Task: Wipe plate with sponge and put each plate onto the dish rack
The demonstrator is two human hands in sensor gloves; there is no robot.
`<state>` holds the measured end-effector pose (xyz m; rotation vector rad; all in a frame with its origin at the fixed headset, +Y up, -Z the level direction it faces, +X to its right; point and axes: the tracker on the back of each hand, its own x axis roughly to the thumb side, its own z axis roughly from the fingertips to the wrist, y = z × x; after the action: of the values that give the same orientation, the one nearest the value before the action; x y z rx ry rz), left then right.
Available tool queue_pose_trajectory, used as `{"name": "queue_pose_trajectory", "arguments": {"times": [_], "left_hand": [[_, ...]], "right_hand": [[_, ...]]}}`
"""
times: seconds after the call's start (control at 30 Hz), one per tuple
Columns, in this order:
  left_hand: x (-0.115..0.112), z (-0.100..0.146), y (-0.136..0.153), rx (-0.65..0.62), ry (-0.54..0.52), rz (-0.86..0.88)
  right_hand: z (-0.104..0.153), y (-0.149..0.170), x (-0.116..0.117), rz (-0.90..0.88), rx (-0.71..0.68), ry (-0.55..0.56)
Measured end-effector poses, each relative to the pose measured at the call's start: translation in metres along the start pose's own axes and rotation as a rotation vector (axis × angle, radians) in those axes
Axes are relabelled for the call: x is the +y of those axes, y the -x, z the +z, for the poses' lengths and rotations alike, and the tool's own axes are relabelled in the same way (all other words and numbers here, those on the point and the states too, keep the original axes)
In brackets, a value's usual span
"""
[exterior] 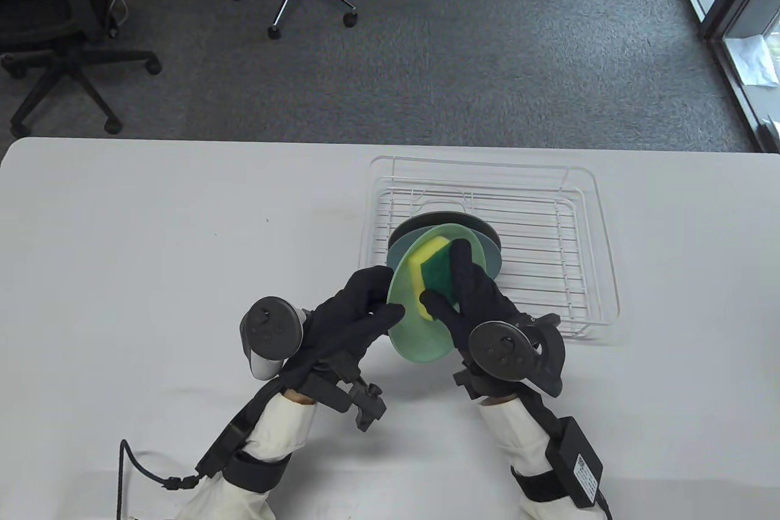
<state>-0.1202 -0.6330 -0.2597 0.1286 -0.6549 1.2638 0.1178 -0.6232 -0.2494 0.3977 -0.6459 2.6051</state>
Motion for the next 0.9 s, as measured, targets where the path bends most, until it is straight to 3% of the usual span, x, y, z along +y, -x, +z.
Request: {"name": "queue_pose_trajectory", "arguments": {"times": [0.23, 0.43, 0.53, 0.73, 0.9], "left_hand": [[0.013, 0.001, 0.006, 0.038, -0.084, 0.039], [0.021, 0.003, 0.016, 0.116, -0.14, 0.082], [0.021, 0.003, 0.021, 0.148, -0.14, 0.112], [0.016, 0.001, 0.022, 0.155, -0.06, 0.172], [0.009, -0.001, 0.022, 0.146, 0.009, 0.182]], "right_hand": [[-0.005, 0.012, 0.006, 0.091, 0.039, -0.22], [-0.005, -0.013, 0.007, 0.107, -0.098, -0.407], [-0.003, -0.025, 0.007, 0.007, -0.181, -0.463], [0.0, -0.03, 0.003, -0.13, -0.209, -0.332], [0.002, -0.024, 0.007, -0.014, -0.127, -0.145]]}}
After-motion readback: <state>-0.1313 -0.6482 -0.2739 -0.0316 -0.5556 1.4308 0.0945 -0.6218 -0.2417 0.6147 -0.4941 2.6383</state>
